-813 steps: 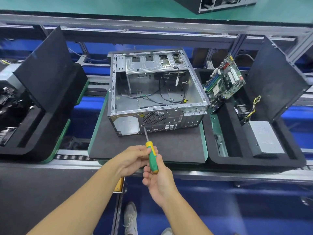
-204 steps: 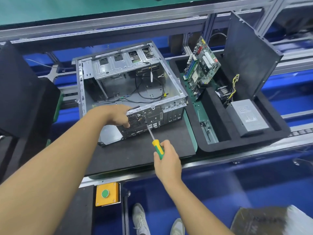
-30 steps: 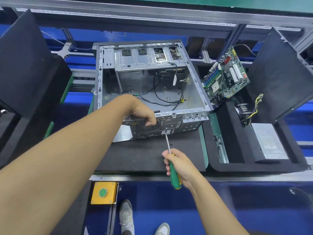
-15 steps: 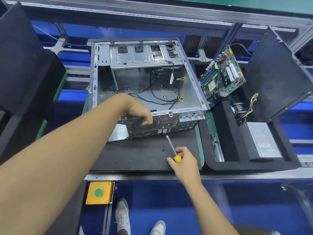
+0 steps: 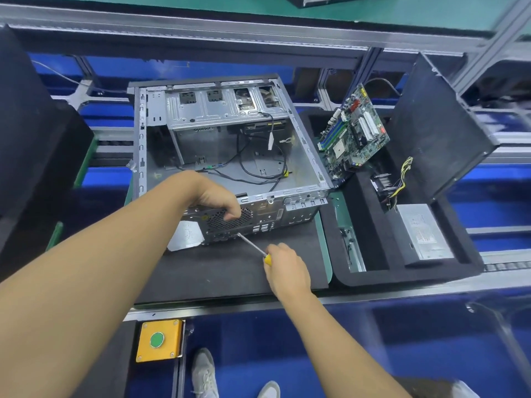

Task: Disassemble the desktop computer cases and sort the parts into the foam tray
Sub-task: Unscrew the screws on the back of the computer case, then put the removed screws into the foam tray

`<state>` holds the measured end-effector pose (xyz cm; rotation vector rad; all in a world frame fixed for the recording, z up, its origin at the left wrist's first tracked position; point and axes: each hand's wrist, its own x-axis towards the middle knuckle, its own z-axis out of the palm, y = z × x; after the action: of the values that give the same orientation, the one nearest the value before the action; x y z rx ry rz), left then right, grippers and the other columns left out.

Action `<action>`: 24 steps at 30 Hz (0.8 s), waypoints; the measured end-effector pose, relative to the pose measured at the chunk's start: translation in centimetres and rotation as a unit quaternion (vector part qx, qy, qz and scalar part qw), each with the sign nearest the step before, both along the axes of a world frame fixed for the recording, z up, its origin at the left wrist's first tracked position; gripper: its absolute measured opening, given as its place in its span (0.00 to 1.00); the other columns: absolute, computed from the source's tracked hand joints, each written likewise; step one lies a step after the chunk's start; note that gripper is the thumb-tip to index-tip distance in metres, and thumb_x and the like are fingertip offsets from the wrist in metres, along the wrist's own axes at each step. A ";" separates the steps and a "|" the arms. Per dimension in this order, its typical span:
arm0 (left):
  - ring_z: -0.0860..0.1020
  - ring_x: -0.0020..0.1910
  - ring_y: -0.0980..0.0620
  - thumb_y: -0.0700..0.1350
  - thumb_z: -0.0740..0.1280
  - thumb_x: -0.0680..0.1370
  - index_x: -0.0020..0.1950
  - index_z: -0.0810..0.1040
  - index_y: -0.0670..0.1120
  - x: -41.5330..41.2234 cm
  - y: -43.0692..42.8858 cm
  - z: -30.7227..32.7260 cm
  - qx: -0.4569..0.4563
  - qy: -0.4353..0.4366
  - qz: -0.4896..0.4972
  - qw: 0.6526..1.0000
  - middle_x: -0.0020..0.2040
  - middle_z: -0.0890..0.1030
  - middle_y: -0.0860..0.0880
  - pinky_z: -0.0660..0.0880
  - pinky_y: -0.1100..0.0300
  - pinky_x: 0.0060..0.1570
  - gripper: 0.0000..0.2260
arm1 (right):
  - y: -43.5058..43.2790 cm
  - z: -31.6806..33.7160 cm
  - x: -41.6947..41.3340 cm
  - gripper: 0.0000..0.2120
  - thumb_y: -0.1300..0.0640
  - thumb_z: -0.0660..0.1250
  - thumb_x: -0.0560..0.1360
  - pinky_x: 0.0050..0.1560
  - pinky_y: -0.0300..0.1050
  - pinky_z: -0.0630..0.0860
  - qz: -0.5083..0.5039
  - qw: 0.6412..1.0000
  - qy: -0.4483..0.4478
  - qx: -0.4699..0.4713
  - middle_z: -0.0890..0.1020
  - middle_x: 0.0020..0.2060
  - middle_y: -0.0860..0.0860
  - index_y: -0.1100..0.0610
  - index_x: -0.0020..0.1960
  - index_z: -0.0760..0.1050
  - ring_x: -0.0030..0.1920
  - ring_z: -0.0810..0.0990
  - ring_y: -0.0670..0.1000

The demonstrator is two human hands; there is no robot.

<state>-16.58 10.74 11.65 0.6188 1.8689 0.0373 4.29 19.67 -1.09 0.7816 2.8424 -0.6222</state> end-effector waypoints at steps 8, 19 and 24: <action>0.57 0.30 0.50 0.46 0.66 0.57 0.29 0.62 0.47 -0.6 0.0 -0.9 0.010 -0.039 0.012 0.999 0.31 0.59 0.46 0.55 0.57 0.33 0.12 | 12.6 3.6 7.2 0.07 0.54 0.66 0.80 0.37 0.45 0.69 -0.219 0.964 0.145 -0.035 0.76 0.37 0.47 0.54 0.44 0.77 0.37 0.75 0.53; 0.74 0.69 0.47 0.84 0.64 0.47 0.68 0.76 0.57 -1.2 -1.1 -0.6 0.011 -0.035 0.137 0.990 0.71 0.75 0.51 0.60 0.48 0.75 0.55 | 19.1 2.9 7.9 0.11 0.56 0.65 0.77 0.44 0.59 0.82 -0.339 0.919 0.116 -0.167 0.82 0.34 0.59 0.59 0.37 0.77 0.37 0.82 0.61; 0.82 0.57 0.49 0.83 0.66 0.52 0.55 0.85 0.56 -1.2 -2.6 -1.1 0.039 -0.054 0.184 0.981 0.54 0.86 0.51 0.70 0.55 0.62 0.43 | 16.9 4.4 9.0 0.05 0.58 0.71 0.74 0.31 0.45 0.78 -0.366 0.878 0.185 -0.249 0.84 0.35 0.58 0.53 0.39 0.82 0.26 0.76 0.48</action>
<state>-17.80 8.16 10.54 0.3106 1.8597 0.3801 13.28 36.59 3.31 1.7740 2.3724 -1.6670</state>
